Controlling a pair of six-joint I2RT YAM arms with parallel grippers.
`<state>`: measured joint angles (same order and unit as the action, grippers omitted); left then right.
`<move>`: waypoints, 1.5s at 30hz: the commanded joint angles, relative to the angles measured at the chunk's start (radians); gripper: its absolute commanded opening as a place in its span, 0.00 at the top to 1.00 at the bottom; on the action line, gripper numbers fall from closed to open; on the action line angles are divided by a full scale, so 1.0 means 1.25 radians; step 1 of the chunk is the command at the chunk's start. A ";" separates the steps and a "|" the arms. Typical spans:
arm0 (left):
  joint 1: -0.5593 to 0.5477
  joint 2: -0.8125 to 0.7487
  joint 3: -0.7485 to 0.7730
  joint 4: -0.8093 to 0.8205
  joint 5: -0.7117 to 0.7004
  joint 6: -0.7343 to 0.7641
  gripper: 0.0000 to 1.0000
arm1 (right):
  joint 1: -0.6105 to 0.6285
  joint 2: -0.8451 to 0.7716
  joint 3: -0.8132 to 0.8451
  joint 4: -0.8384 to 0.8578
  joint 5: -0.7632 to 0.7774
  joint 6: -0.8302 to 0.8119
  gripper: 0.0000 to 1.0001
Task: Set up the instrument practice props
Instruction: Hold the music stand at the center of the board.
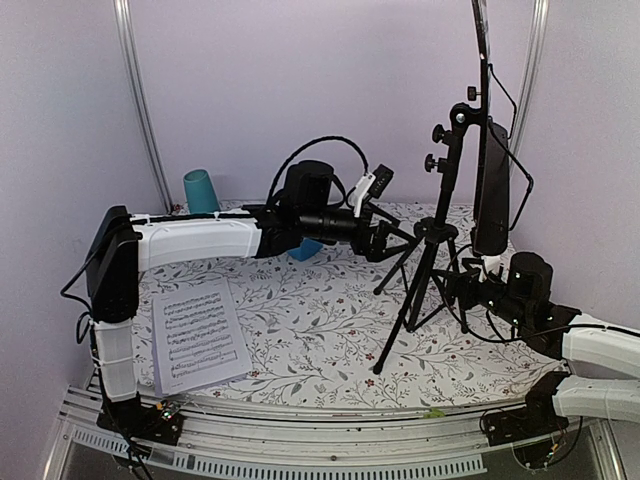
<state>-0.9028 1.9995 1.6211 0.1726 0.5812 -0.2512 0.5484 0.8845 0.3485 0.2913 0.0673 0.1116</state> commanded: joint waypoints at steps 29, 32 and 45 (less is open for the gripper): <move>0.001 0.045 0.076 -0.034 -0.021 0.003 0.01 | -0.004 -0.004 -0.003 0.003 -0.015 0.002 0.05; 0.004 0.050 0.081 -0.031 -0.024 0.000 0.01 | -0.004 -0.006 -0.003 0.001 -0.016 0.003 0.05; 0.019 0.066 0.111 -0.026 -0.031 -0.017 0.01 | -0.004 -0.005 -0.003 0.002 -0.024 0.004 0.05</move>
<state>-0.9024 2.0655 1.7214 0.1246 0.5659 -0.2558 0.5484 0.8845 0.3485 0.2913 0.0486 0.1120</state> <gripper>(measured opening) 0.992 0.945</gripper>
